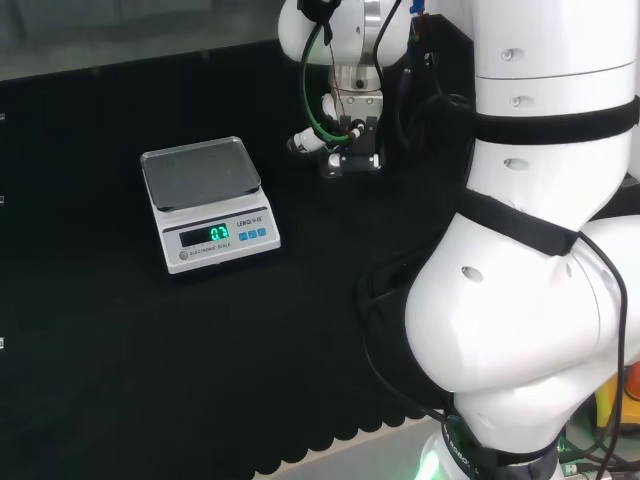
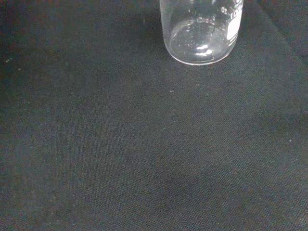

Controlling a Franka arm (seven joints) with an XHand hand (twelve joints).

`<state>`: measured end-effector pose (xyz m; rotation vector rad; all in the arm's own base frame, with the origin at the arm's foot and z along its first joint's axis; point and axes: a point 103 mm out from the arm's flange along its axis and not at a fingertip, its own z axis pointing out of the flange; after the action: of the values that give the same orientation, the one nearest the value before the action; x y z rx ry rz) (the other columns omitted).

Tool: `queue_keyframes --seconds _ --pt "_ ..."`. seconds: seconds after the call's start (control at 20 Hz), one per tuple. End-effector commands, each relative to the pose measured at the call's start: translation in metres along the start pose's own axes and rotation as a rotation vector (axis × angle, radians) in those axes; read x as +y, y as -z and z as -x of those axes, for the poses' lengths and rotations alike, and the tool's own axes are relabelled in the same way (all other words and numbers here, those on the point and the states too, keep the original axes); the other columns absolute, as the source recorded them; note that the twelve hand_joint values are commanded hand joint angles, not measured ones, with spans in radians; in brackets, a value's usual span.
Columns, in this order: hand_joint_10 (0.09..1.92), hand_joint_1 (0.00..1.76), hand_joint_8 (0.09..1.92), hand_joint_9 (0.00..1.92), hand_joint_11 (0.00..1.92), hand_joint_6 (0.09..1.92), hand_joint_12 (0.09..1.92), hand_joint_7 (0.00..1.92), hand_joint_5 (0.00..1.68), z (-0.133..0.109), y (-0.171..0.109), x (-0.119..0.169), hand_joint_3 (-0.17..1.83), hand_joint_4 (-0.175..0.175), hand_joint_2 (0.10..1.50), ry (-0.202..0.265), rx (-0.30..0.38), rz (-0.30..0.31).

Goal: Pick up the beaker.

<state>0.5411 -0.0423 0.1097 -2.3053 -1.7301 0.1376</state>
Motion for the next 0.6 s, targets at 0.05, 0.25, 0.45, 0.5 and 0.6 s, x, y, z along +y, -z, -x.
queue_keyframes --seconds 0.05,0.25,0.45,0.5,0.6 --pt "0.91 0.54 0.82 0.16 0.16 0.09 1.43 0.09 0.22 0.0032 -0.0054 0.0052 -0.03 -0.083 0.89 0.002 0.009 -0.009" --pt "0.89 0.55 0.82 0.23 0.25 0.09 1.40 0.11 0.23 0.0045 -0.0071 0.0067 -0.03 -0.089 0.90 -0.003 0.012 -0.013" --pt "0.87 0.57 0.82 0.28 0.32 0.09 1.37 0.14 0.25 0.0047 -0.0087 0.0078 -0.03 -0.092 0.90 -0.005 0.008 -0.009" --pt "0.86 0.57 0.82 0.29 0.34 0.09 1.36 0.15 0.25 0.0046 -0.0091 0.0080 -0.03 -0.093 0.90 -0.007 0.005 -0.010" --pt "0.86 0.58 0.82 0.31 0.37 0.09 1.35 0.16 0.25 0.0045 -0.0103 0.0088 -0.03 -0.094 0.90 -0.010 -0.001 -0.014"
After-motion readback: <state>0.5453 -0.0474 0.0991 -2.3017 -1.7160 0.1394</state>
